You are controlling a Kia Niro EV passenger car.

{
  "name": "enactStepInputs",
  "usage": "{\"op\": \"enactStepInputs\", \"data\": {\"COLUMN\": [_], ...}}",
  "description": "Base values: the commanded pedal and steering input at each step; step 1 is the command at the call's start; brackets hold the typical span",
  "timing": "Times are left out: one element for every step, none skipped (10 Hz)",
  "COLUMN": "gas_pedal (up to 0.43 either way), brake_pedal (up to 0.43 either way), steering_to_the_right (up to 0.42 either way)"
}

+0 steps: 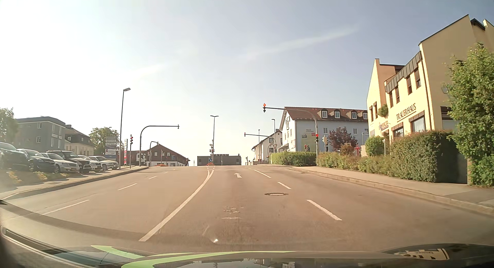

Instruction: Follow the waypoints while adhering to traffic rules and regulations

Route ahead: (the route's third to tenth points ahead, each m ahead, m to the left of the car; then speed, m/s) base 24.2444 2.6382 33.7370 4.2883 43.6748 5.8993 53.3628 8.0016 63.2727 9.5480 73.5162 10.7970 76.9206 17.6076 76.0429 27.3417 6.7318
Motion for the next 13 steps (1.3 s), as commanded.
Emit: {"op": "enactStepInputs", "data": {"gas_pedal": [0.047, 0.047, 0.047, 0.047, 0.047, 0.047, 0.047, 0.047, 0.047, 0.047, 0.047, 0.047, 0.047], "brake_pedal": [0.0, 0.0, 0.0, 0.0, 0.0, 0.0, 0.0, 0.0, 0.0, 0.0, 0.0, 0.0, 0.0], "steering_to_the_right": [-0.036, -0.035, -0.035, -0.035, -0.034, -0.032, -0.029, -0.029, -0.029, -0.029, -0.028, -0.028, -0.027]}}
